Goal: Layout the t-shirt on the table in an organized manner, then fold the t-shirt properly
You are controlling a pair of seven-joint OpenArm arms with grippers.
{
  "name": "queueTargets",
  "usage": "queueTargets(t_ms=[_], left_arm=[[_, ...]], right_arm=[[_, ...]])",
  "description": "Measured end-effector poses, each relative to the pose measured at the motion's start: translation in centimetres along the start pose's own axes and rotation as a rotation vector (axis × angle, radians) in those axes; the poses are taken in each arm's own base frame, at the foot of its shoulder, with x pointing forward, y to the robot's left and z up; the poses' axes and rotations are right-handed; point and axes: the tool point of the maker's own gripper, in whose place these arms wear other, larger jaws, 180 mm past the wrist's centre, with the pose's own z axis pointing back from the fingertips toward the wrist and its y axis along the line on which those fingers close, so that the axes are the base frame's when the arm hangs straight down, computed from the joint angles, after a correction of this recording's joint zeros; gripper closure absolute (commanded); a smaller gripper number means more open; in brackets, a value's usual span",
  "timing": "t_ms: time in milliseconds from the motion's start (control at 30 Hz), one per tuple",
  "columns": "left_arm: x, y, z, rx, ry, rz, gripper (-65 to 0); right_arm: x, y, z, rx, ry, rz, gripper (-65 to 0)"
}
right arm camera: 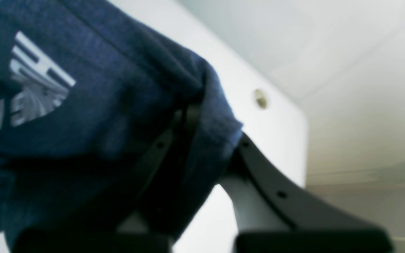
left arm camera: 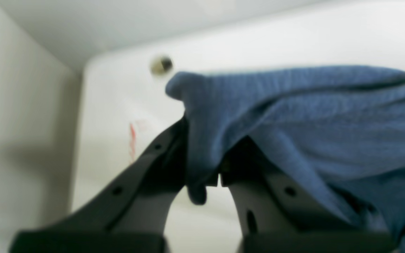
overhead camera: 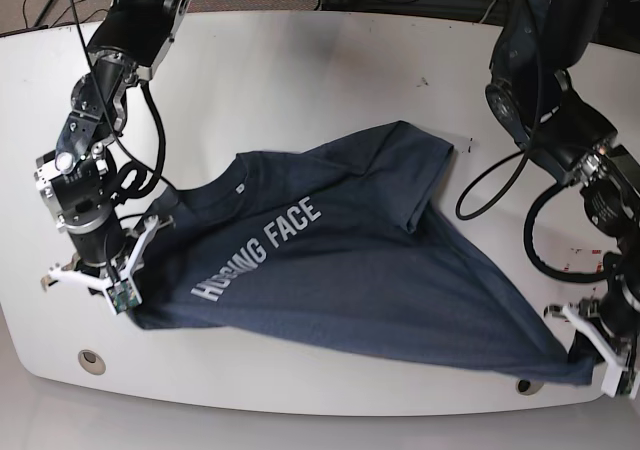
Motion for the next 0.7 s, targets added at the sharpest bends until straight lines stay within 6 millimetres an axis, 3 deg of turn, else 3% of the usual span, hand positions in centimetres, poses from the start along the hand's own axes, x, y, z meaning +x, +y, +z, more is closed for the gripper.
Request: queueTargets(t_ms=[200, 300, 500, 700], left_arm=[[7.2, 1.4, 0.4, 0.026, -0.131, 0.002, -1.7], [10.3, 2.2, 1.8, 0.052, -0.206, -0.009, -1.7], [14.3, 4.5, 4.3, 0.121, -0.286, -0.007, -1.7], [19.7, 7.3, 8.1, 0.184, -0.402, -0.008, -1.7]], right_arm=[[5.6, -2.4, -0.2, -0.046, -0.105, 0.112, 0.0], [8.4, -3.8, 0.0, -0.082, -0.139, 0.156, 0.0], [14.7, -6.9, 1.2, -0.162, -0.231, 0.231, -0.2], [21.0, -10.6, 3.8, -0.266, -0.342, 0.306, -0.2]])
